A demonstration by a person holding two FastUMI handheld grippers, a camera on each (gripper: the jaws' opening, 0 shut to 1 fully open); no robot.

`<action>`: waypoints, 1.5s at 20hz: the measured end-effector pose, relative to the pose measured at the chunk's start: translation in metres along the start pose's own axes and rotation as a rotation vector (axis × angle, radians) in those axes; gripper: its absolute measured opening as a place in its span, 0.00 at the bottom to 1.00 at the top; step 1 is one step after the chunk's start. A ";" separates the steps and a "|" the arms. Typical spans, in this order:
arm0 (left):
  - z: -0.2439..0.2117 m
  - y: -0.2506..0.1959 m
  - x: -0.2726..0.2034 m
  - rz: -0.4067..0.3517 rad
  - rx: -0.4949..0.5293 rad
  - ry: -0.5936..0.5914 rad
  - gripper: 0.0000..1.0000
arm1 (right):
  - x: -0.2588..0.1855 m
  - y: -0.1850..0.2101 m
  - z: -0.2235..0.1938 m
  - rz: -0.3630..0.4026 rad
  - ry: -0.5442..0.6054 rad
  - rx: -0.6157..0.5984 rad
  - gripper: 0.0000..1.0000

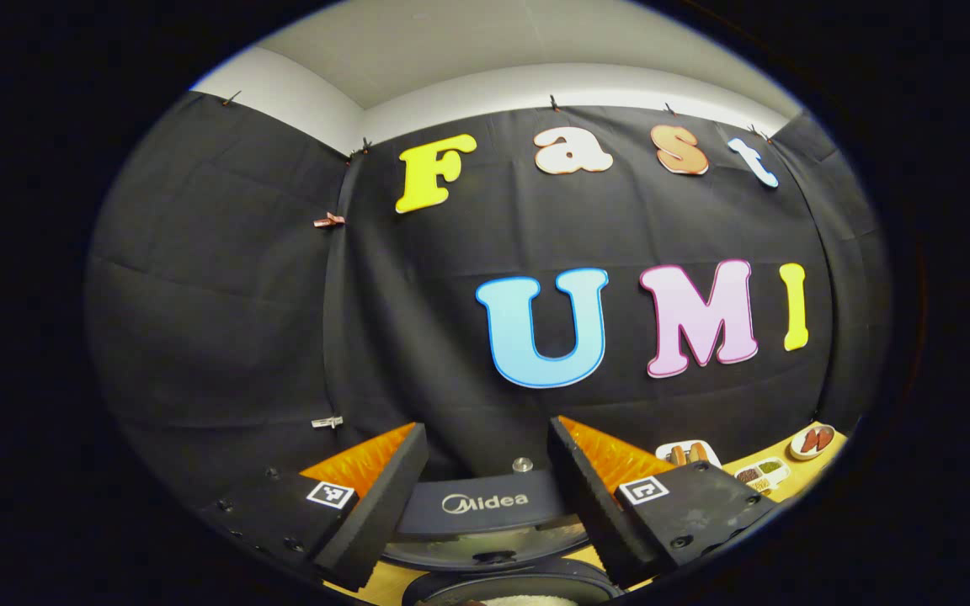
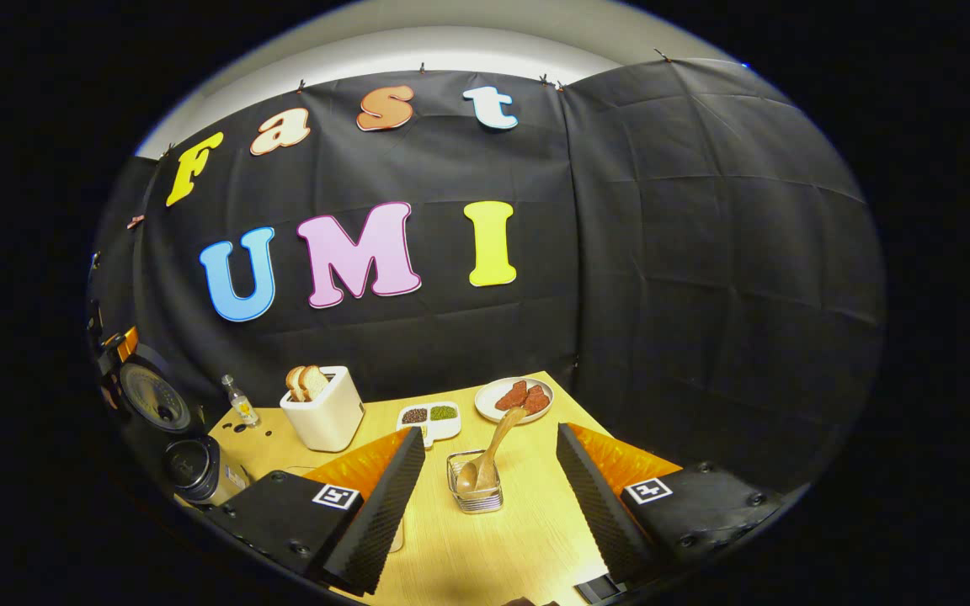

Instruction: Close the left gripper, press the button to open the rice cooker; take a wooden spoon from the chopstick holder with the right hand, scoop a spoonful of rice and pour it into the rice cooker, then put the wooden spoon back into the chopstick holder.

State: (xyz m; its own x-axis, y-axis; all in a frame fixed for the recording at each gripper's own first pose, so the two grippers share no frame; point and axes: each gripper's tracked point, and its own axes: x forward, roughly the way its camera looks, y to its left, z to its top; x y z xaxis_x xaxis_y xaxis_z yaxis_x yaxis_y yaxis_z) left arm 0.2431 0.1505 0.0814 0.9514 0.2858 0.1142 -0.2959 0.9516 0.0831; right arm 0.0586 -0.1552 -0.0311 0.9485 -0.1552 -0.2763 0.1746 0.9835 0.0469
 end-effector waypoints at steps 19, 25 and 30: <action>-0.179 -0.048 -0.190 0.044 -0.062 0.562 0.99 | 0.036 0.062 -0.064 0.224 0.175 -0.057 0.99; -0.203 -0.051 -0.196 0.048 -0.069 0.598 0.99 | 0.033 0.054 -0.075 0.251 0.196 -0.059 0.99; -0.202 -0.051 -0.193 0.063 -0.065 0.562 1.00 | 0.039 0.028 -0.079 0.216 0.213 -0.018 0.99</action>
State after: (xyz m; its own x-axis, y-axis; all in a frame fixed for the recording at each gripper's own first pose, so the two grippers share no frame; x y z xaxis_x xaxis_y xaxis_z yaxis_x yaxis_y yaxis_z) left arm 0.0916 0.0699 -0.1448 0.8365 0.3411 -0.4289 -0.3642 0.9308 0.0298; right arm 0.0796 -0.1262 -0.1167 0.8861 0.0783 -0.4569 -0.0313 0.9935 0.1095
